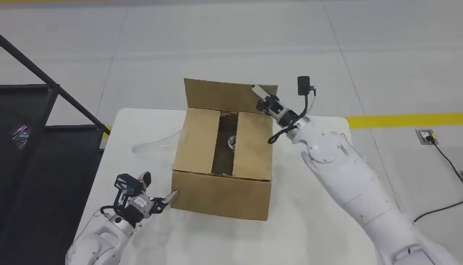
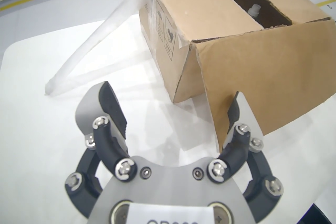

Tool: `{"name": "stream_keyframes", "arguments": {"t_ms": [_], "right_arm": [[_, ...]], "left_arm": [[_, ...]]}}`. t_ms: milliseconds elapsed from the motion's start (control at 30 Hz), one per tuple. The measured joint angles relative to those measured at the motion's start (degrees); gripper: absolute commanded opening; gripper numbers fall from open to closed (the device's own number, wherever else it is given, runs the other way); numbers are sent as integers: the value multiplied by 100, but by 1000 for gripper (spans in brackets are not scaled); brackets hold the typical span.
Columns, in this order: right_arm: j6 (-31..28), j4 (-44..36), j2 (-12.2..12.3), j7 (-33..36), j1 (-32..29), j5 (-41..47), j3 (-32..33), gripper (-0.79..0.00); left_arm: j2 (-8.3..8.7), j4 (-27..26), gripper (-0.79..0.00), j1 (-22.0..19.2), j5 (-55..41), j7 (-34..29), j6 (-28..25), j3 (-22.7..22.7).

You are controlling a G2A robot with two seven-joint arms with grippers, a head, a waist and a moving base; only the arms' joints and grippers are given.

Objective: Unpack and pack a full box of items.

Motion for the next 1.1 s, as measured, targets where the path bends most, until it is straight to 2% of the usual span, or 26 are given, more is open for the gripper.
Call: {"name": "stream_keyframes", "arguments": {"t_ms": [400,500,667,867,967,1100], "right_arm": [[467,1637,-847,-1116,716,-1035,-848,0],[617,1922,-1023,-1165,779,-1150,-948,0],[527,2389,-1234,-1028,891,-1056,-926,0],[-145,2670,-1357,-842,954,-836,-740,0],[-848,2667,-1335,-258,982,-455,-517,0],[-1667,2441,-1256,996,911,200,-197,0]], "left_arm": [[5,66,0,2,-58,-44,61,38],[3,84,0,-24,-35,-72,61,91],[-1,201,0,-107,-91,-126,19,160],[1,336,0,-173,-295,-53,-82,134],[18,395,0,-181,-737,-37,-349,-22],[42,498,0,-218,-1548,-94,-696,-303]]}}
